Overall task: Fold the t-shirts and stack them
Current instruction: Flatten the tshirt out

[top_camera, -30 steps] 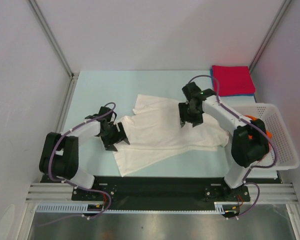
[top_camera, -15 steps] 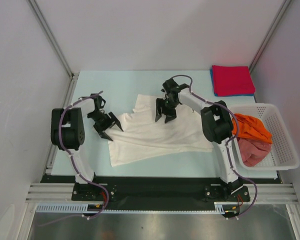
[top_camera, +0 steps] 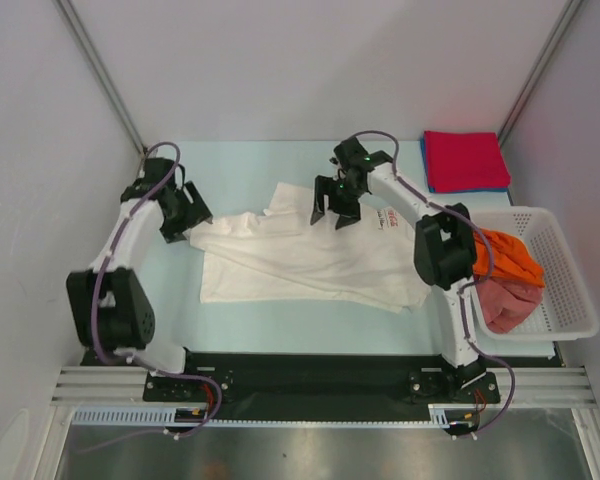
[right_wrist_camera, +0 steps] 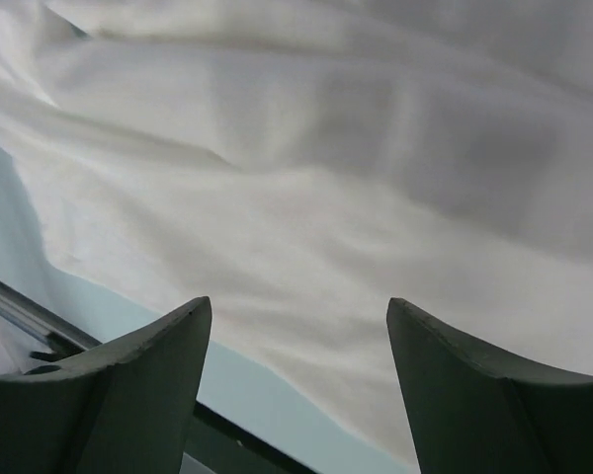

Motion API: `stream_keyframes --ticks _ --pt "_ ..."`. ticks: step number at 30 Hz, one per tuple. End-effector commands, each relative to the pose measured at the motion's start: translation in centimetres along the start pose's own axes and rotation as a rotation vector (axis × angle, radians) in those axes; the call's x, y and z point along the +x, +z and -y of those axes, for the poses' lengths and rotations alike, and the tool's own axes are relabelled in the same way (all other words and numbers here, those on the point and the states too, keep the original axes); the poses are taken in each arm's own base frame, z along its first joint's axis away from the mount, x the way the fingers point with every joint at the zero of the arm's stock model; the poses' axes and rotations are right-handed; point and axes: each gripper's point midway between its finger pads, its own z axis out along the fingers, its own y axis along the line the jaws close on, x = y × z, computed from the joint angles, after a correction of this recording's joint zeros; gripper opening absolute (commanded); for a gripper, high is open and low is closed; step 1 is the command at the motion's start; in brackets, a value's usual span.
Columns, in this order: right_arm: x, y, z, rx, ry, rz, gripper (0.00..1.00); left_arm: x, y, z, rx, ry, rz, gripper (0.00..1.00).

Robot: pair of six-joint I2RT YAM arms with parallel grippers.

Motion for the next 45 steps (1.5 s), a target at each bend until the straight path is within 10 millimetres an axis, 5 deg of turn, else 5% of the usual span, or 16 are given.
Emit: stream_keyframes --ticks 1,2,3,4,6,8,14,19,24,38,41,42,43,45 --pt "1.8 -7.6 0.9 0.101 -0.064 0.090 0.79 5.0 -3.0 -2.3 0.009 0.008 -0.023 0.81" --pt "2.8 -8.1 1.6 0.122 -0.068 0.086 0.78 6.1 -4.6 -2.0 0.069 -0.010 -0.004 0.81" --pt "4.9 -7.8 3.4 0.160 -0.053 0.049 0.78 9.1 -3.8 -3.1 0.063 -0.025 -0.063 0.79" --pt "5.6 -10.3 3.5 0.176 -0.063 0.098 0.78 10.3 -4.1 -3.3 0.083 -0.039 -0.071 0.79" --pt "9.0 -10.9 6.1 0.233 -0.026 0.062 0.76 13.1 -4.8 -3.4 0.147 -0.078 -0.092 0.77" --pt "10.5 -13.5 7.0 0.254 0.013 0.119 0.71 14.4 -5.1 -3.5 0.172 -0.103 -0.098 0.76" --pt "18.0 -15.2 15.5 0.394 0.261 0.101 0.51 15.1 -6.0 -1.0 0.338 -0.081 -0.132 0.71" --pt "19.0 -16.1 18.4 0.418 0.327 0.125 0.71 15.6 -6.3 2.0 0.473 -0.045 -0.198 0.72" --pt "19.0 -15.6 19.6 0.454 0.348 0.111 0.74 16.8 -6.3 3.8 0.508 -0.002 -0.249 0.72" --pt "19.5 -10.9 20.0 0.416 0.417 0.075 0.79 18.0 -6.9 3.9 0.552 -0.006 -0.273 0.72" --pt "19.1 -10.3 19.1 0.422 0.337 0.115 0.57 18.0 -6.8 3.8 0.549 0.001 -0.273 0.73" --pt "18.9 -10.5 18.8 0.430 0.323 0.132 0.42 18.0 -6.7 3.7 0.547 0.003 -0.270 0.72" --pt "18.9 -10.7 18.9 0.467 0.308 0.148 0.09 18.0 -6.7 3.6 0.544 0.008 -0.270 0.72" --pt "20.0 -10.8 17.4 0.465 0.295 0.115 0.00 18.1 -6.7 3.5 0.542 0.009 -0.270 0.72"
